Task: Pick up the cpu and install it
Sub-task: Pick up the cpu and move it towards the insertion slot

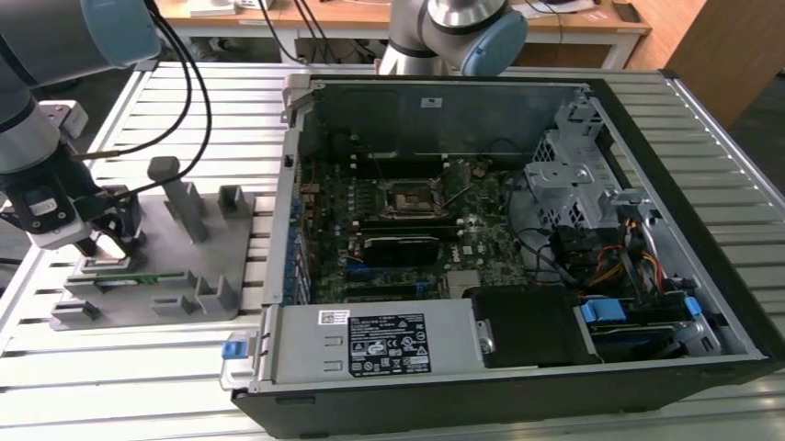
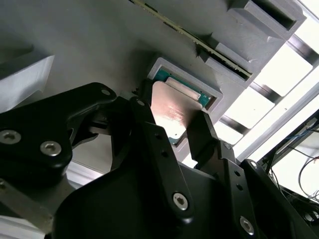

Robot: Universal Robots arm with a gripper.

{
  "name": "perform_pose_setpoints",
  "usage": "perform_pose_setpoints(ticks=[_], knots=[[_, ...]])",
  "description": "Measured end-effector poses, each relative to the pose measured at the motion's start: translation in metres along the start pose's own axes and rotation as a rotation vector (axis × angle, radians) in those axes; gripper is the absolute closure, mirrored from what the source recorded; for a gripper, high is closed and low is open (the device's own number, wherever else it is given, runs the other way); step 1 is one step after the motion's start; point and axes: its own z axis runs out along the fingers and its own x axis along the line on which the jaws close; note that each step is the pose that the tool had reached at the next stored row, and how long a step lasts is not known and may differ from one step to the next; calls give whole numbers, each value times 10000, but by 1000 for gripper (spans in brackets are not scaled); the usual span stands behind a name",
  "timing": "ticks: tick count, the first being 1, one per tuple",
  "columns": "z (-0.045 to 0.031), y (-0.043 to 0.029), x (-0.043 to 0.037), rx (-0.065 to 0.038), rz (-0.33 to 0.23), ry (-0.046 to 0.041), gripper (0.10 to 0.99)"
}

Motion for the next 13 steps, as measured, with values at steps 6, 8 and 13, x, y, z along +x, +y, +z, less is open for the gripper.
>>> perform_pose_setpoints(ticks=[6, 8, 13], knots=[[-45, 0, 0, 0, 0, 0, 561], [-66, 1, 0, 0, -1, 0, 561], [-137, 1, -1, 0, -1, 0, 561]])
